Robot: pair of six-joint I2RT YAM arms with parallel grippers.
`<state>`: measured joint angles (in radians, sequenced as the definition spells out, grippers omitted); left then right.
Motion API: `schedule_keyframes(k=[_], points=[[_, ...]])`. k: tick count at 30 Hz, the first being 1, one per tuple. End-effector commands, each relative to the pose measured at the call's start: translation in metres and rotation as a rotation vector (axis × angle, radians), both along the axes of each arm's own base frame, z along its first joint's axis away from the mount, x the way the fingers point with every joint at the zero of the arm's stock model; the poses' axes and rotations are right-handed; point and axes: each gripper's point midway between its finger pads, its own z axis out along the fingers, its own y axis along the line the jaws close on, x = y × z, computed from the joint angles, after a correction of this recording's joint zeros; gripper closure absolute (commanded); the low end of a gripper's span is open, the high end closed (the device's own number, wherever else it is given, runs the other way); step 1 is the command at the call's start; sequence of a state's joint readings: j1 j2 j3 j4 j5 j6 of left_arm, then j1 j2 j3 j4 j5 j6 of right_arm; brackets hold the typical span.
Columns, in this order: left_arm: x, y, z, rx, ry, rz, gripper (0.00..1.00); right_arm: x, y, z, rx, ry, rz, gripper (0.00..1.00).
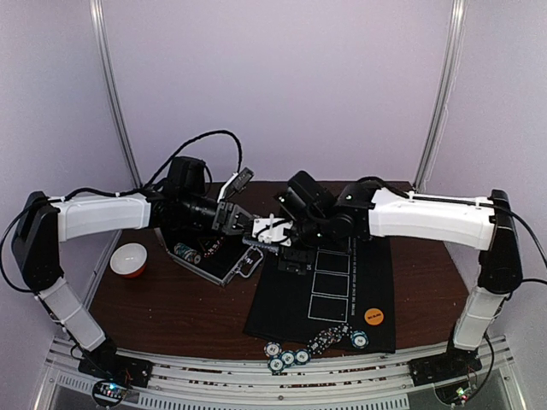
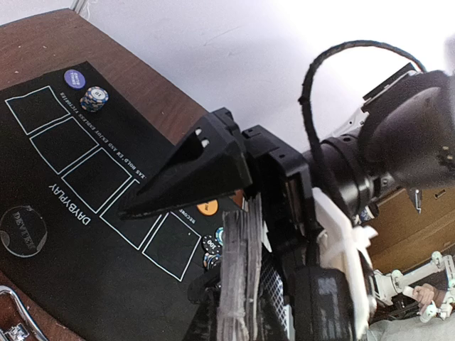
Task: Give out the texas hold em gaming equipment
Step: Pass from the right arm to the left, then pass from the left arm to the right
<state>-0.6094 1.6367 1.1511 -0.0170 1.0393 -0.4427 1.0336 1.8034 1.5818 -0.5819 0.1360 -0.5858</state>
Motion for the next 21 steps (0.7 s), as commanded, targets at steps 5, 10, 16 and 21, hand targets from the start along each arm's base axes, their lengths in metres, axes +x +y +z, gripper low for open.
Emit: schedule_keyframes(k=[5, 10, 16, 21], points=[[-0.009, -0.001, 0.033, -0.087, -0.048, -0.052, 1.0, 0.005, 0.002, 0.055, 0.344, -0.246, 0.021, 0.0], [-0.005, -0.002, 0.034, -0.081, -0.047, -0.031, 1.0, -0.006, 0.011, 0.047, 0.401, -0.195, 0.065, 0.0], [-0.003, -0.003, 0.035, -0.084, -0.041, -0.02, 1.0, -0.006, 0.016, 0.046, 0.465, -0.175, 0.05, 0.15], [-0.003, -0.004, 0.037, -0.09, -0.038, -0.02, 1.0, 0.003, 0.014, 0.039, 0.444, -0.164, 0.013, 0.23]])
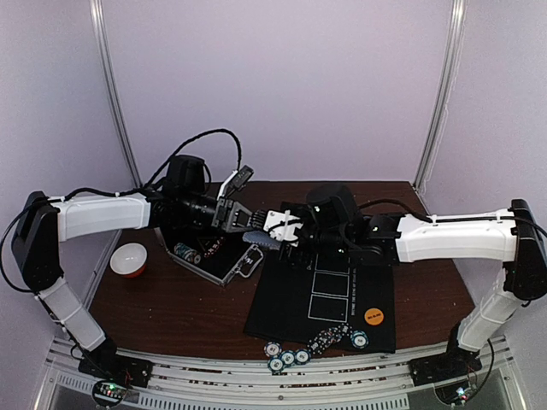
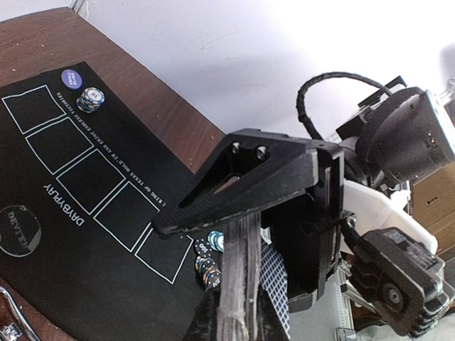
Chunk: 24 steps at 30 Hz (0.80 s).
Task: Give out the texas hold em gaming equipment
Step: Pass from the left arm to the right
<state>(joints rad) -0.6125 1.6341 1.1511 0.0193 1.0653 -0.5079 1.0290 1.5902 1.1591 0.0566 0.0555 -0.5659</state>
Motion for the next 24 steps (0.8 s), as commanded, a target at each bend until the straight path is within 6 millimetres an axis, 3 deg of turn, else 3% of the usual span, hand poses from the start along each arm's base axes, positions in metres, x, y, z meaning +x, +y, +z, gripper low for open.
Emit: schedule_keyframes(k=[1, 8, 11, 13, 24], points=[[0.001, -0.002, 0.028, -0.066, -0.074, -0.006, 1.0, 0.009, 0.002, 0.006, 0.042, 0.009, -0.029, 0.26], [0.005, -0.002, 0.02, -0.036, -0.057, 0.017, 1.0, 0.01, -0.003, 0.003, 0.007, 0.019, -0.034, 0.44], [0.014, -0.003, 0.01, 0.015, -0.057, 0.046, 0.81, 0.008, -0.005, 0.004, 0.001, 0.026, -0.034, 0.46], [0.019, -0.003, 0.006, 0.046, -0.065, 0.071, 0.75, 0.007, -0.006, 0.004, 0.0, 0.031, -0.032, 0.46], [0.03, 0.006, -0.006, 0.185, -0.113, 0.126, 0.57, 0.01, -0.014, 0.002, -0.02, 0.02, -0.06, 0.46]])
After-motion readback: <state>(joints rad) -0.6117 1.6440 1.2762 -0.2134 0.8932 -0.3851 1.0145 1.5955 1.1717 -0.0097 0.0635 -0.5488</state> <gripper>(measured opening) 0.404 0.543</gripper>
